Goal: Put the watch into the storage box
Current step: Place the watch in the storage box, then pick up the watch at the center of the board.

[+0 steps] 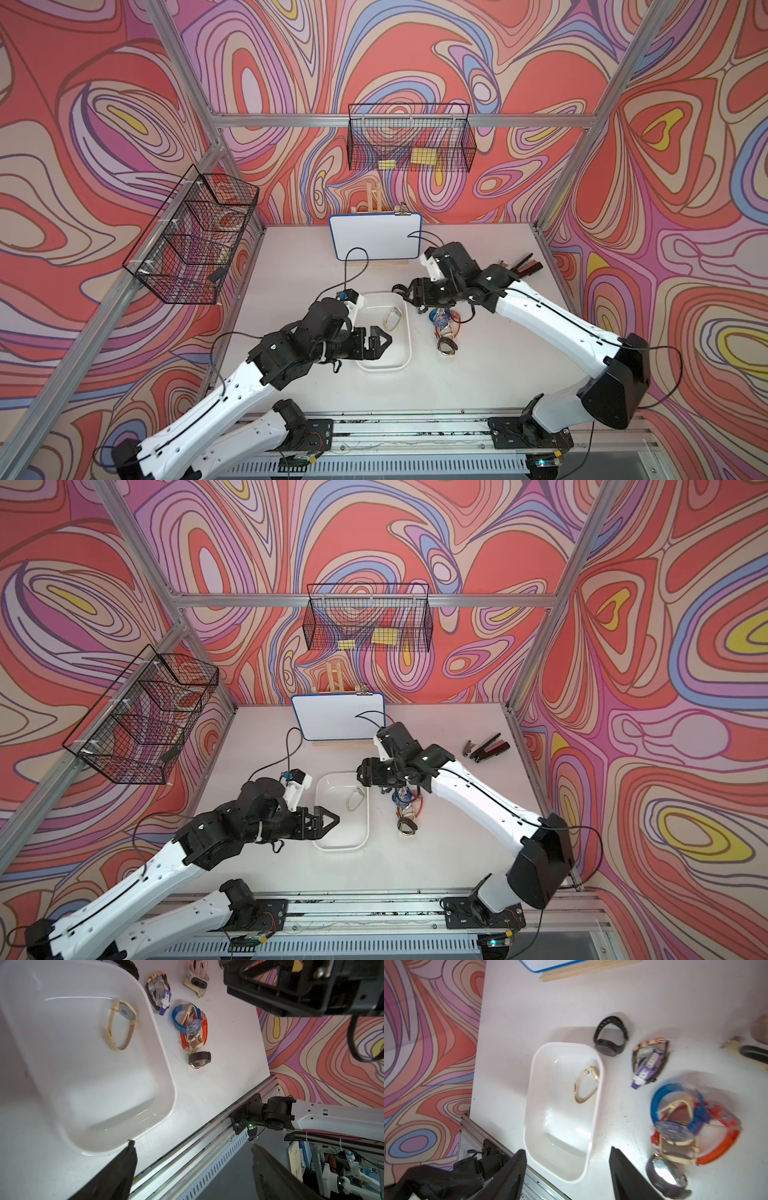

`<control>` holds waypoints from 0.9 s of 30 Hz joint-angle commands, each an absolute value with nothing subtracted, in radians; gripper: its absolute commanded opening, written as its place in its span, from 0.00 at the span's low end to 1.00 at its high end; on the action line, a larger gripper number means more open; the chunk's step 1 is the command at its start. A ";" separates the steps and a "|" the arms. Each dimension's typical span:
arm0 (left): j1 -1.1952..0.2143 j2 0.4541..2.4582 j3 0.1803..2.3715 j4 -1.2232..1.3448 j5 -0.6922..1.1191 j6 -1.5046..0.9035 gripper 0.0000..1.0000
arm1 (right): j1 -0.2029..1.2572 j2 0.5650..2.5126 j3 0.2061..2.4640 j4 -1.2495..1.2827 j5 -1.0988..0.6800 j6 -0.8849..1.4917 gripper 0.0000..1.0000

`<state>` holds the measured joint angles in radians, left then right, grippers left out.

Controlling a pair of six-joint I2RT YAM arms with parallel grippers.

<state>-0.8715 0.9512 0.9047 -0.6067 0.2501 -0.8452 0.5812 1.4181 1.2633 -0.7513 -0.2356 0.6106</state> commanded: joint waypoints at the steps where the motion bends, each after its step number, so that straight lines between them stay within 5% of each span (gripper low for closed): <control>1: -0.959 1.071 0.920 -0.379 0.285 -1.010 0.91 | 0.449 1.355 1.142 -0.775 -0.296 0.596 0.68; 9: -1.052 1.296 0.820 0.064 0.197 -1.366 0.82 | 0.287 1.298 1.062 -0.764 -0.376 0.535 0.68; 27: -1.092 1.687 0.847 0.329 0.084 -1.624 0.67 | 0.261 1.252 1.033 -0.770 -0.371 0.479 0.68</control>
